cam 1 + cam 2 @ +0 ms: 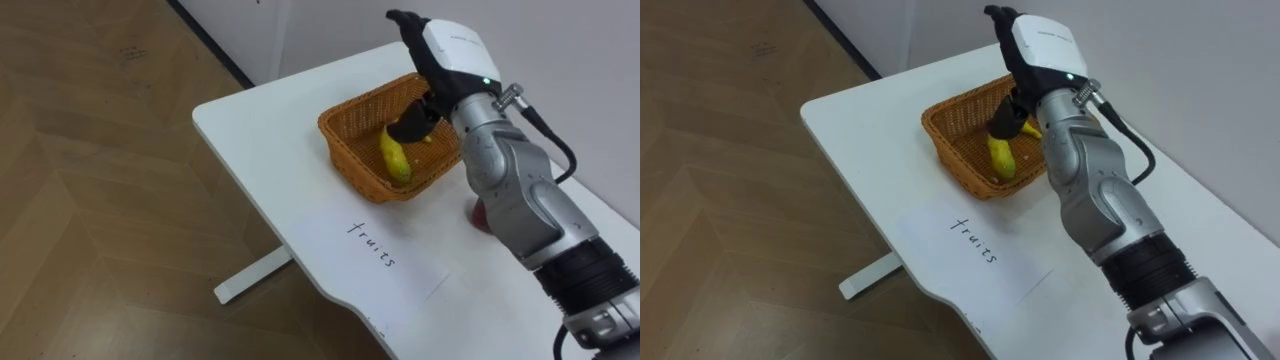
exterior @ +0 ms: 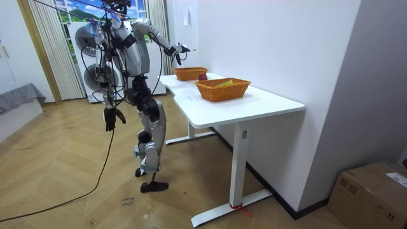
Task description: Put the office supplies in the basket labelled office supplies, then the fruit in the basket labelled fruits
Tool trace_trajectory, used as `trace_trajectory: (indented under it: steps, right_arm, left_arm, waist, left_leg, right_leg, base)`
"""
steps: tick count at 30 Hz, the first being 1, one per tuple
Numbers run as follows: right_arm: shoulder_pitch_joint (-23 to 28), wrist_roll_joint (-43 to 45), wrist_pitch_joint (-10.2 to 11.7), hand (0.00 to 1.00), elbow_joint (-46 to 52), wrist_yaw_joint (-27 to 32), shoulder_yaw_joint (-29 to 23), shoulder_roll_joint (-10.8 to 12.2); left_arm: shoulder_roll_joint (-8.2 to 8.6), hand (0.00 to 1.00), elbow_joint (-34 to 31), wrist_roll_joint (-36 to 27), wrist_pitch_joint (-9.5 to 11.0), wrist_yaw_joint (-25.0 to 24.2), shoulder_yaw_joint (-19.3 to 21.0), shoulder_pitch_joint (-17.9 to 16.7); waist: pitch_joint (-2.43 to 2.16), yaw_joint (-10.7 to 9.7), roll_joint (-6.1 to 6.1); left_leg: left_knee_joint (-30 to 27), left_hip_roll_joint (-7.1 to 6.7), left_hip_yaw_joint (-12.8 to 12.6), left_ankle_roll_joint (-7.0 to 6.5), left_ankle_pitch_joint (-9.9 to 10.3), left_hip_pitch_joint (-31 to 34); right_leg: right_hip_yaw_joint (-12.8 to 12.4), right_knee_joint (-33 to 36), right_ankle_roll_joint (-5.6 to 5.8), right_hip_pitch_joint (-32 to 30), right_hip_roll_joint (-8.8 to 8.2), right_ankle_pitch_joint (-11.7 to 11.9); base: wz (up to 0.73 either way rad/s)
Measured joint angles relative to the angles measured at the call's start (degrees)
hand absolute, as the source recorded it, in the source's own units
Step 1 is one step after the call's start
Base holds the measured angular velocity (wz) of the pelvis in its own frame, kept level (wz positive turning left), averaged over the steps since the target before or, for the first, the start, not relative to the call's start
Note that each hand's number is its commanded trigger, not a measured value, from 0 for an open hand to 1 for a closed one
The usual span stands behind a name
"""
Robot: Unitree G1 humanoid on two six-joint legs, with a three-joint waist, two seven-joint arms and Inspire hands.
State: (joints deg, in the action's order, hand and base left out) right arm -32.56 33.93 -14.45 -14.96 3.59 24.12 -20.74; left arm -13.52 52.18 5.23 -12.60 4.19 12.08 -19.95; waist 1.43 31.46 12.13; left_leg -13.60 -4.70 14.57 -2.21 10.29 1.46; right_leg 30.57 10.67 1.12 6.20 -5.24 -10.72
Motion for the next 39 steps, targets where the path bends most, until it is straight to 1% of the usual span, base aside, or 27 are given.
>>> trace_trajectory:
  steps: [5, 7, 10, 16, 18, 20, 22, 24, 26, 27, 28, 29, 30, 32, 33, 35, 37, 39]
  right_arm:
    - [0.00, -0.02, 0.27, 0.00, -0.10, 0.17, 0.00, -0.02]
    - [0.00, -0.02, 0.82, 0.00, -0.08, 0.17, 0.00, -0.35]
    - [0.00, 0.00, 0.87, 0.00, -0.09, 0.17, 0.00, -0.63]
    - [-0.09, 0.00, 1.16, 0.00, -1.45, 0.16, -0.06, -0.84]
    - [-0.09, 0.00, 1.16, 0.00, -1.45, 0.16, -0.06, -1.20]
    - [-0.09, -0.07, 1.14, 0.00, -1.44, 0.16, -0.37, -2.07]
    - [-0.11, -0.15, 1.14, 0.00, -1.43, 0.16, -0.91, -2.55]
    - [-0.12, -0.81, 1.10, 0.00, -1.26, 0.16, -1.06, -3.14]
    - [-0.11, -4.66, 1.09, 0.00, -0.83, 0.16, -1.14, -3.88]
    - [-0.11, -6.06, 1.07, 0.00, -0.64, 0.16, -1.19, -4.14]
    - [-0.11, -8.78, 1.09, 0.00, -0.37, 0.17, -1.50, -4.48]
    - [-0.11, -11.54, 1.14, 0.00, -0.37, 0.22, -2.37, -4.47]
    - [-0.11, -12.84, 1.14, 0.00, -0.37, 0.31, -2.99, -4.48]
    - [-0.09, -16.17, 1.10, 0.00, -0.37, 1.02, -5.02, -4.47]
    - [-0.08, -16.68, 1.09, 0.00, -0.37, 1.27, -5.43, -4.47]
    - [-0.08, -18.21, 1.10, 0.00, -0.37, 2.41, -7.06, -4.48]
    - [-0.08, -20.40, 1.11, 0.00, -0.33, 3.25, -8.22, -4.48]
    - [0.37, -23.63, 1.15, 0.00, 0.13, 4.10, -9.02, -4.47]
  left_arm:
    - [-0.48, 0.00, 0.02, 0.08, 0.04, 0.06, 0.02, 0.00]
    - [-0.47, 0.00, 0.02, 0.47, 0.09, 0.20, 0.04, 0.00]
    - [-0.47, 0.00, 0.02, 0.73, 0.11, 0.26, 0.02, 0.10]
    - [-0.44, 0.00, 0.44, 0.74, 0.09, 0.25, 0.13, 0.29]
    - [-0.31, 0.00, 0.39, 0.72, 0.07, 0.07, 0.12, 0.29]
    - [-0.28, 0.00, -0.16, 0.58, 0.05, -0.30, 0.19, 0.27]
    - [-0.25, 0.00, -0.97, 0.53, 0.04, -0.71, 0.25, 0.06]
    - [-0.08, 0.00, -1.60, 0.48, 0.02, -0.70, 0.21, 0.02]
    - [0.39, 0.00, -2.08, 0.33, 0.05, -0.62, 0.13, 0.05]
    - [0.47, 0.00, -2.07, 0.23, 0.07, -0.62, 0.12, 0.06]
    - [0.61, 0.00, -2.04, 0.25, 0.08, -0.62, 0.12, 0.00]
    - [0.62, 0.00, -2.01, 0.25, 0.09, -0.57, 0.02, -0.21]
    - [0.62, 0.00, -2.00, 0.25, 0.09, -0.54, 0.02, -0.29]
    - [0.61, 0.00, -2.06, 0.49, 0.08, -0.50, 0.10, -0.82]
    - [0.63, 0.00, -2.07, 0.49, 0.07, -0.53, 0.09, -1.02]
    - [0.82, 0.00, -2.07, 0.52, -0.03, -0.63, 0.06, -1.35]
    - [1.08, 0.00, -2.08, 0.56, -0.16, -0.64, 0.02, -1.36]
    - [1.28, 0.00, -2.08, 0.35, -0.32, -0.63, 0.00, -1.49]
  waist:
    - [-0.05, -0.18, -0.08]
    - [-0.12, -0.29, -0.18]
    - [-0.17, -0.46, -0.23]
    - [-0.31, -1.70, -0.50]
    - [-0.38, -1.82, -0.62]
    - [-0.42, -2.16, -0.67]
    - [-0.57, -2.76, -0.77]
    - [-0.79, -3.22, -1.13]
    - [-1.28, -4.45, -2.01]
    - [-1.38, -4.54, -2.26]
    - [-1.39, -4.76, -2.85]
    - [-1.50, -5.94, -3.19]
    - [-1.54, -6.25, -3.27]
    - [-1.44, -7.57, -3.48]
    - [-1.41, -7.70, -3.53]
    - [-1.38, -8.82, -3.57]
    - [-1.32, -9.49, -3.73]
    - [-0.97, -10.48, -4.22]
  left_leg:
    - [0.00, -0.01, 0.00, 0.00, 0.00, -0.08]
    - [0.00, -0.04, 0.02, -0.03, -0.03, -0.08]
    - [0.00, -0.05, 0.04, -0.04, -0.05, -0.10]
    - [0.00, -0.11, 0.19, -0.04, -0.06, -0.07]
    - [0.03, -0.04, -0.09, -0.04, -0.06, 0.02]
    - [0.04, -0.04, -0.15, -0.04, -0.06, 0.08]
    - [0.04, -0.07, -0.14, -0.07, -0.07, 0.18]
    - [-0.01, -0.07, -0.33, -0.15, -0.12, 0.14]
    - [0.01, -0.10, -0.63, -0.33, -0.24, -0.07]
    - [0.07, -0.07, -0.90, -0.36, -0.25, -0.20]
    - [0.37, 0.01, -1.46, -0.46, -0.30, -0.83]
    - [0.54, -0.11, -1.47, -0.60, -0.39, -1.00]
    - [0.64, -0.16, -1.50, -0.69, -0.47, -1.08]
    - [0.92, -0.15, -1.95, -0.76, -0.50, -1.73]
    - [0.97, -0.13, -2.06, -0.77, -0.49, -1.90]
    - [0.98, -0.05, -2.69, -0.80, -0.46, -2.15]
    - [0.93, -0.03, -2.96, -0.81, -0.47, -2.27]
    - [0.92, 0.03, -3.19, -0.85, -0.44, -3.00]
  right_leg:
    - [0.02, -0.02, 0.00, 0.10, -0.01, 0.00]
    - [0.07, -0.04, 0.01, 0.18, -0.02, 0.00]
    - [0.08, -0.04, 0.01, 0.24, -0.02, 0.00]
    - [-0.22, -0.04, 0.01, 0.28, -0.02, 0.00]
    - [-0.53, -0.02, 0.01, 0.05, -0.01, 0.00]
    - [-0.66, 0.05, 0.01, -0.11, -0.04, 0.00]
    - [-0.68, 0.12, 0.01, -0.21, -0.09, 0.00]
    - [-0.91, 0.14, 0.04, -0.26, -0.14, 0.02]
    - [-1.24, 0.45, 0.10, -0.25, -0.44, 0.06]
    - [-1.56, 0.65, 0.11, -0.34, -0.65, 0.06]
    - [-2.35, 1.23, 0.19, -0.39, -0.62, 0.00]
    - [-2.30, 1.31, 0.29, -0.24, -0.65, -0.06]
    - [-2.35, 1.38, 0.32, -0.23, -0.72, -0.07]
    - [-3.14, 1.73, 0.34, -0.15, -0.79, -0.09]
    - [-3.46, 1.91, 0.35, -0.15, -0.79, -0.09]
    - [-3.78, 1.98, 0.38, -0.15, -0.81, -0.11]
    - [-3.98, 1.98, 0.38, -0.11, -0.82, -0.11]
    - [-4.17, 1.94, 0.38, 0.56, -0.81, -0.10]
  base:
    - [0.00]
    - [0.00]
    - [0.00]
    - [0.01]
    - [-0.07]
    - [-0.02]
    - [0.00]
    - [-0.03]
    - [-0.02]
    - [-0.18]
    - [-0.16]
    - [-0.11]
    - [-0.03]
    - [-0.12]
    - [-0.15]
    - [-0.13]
    - [-0.09]
    - [-0.03]
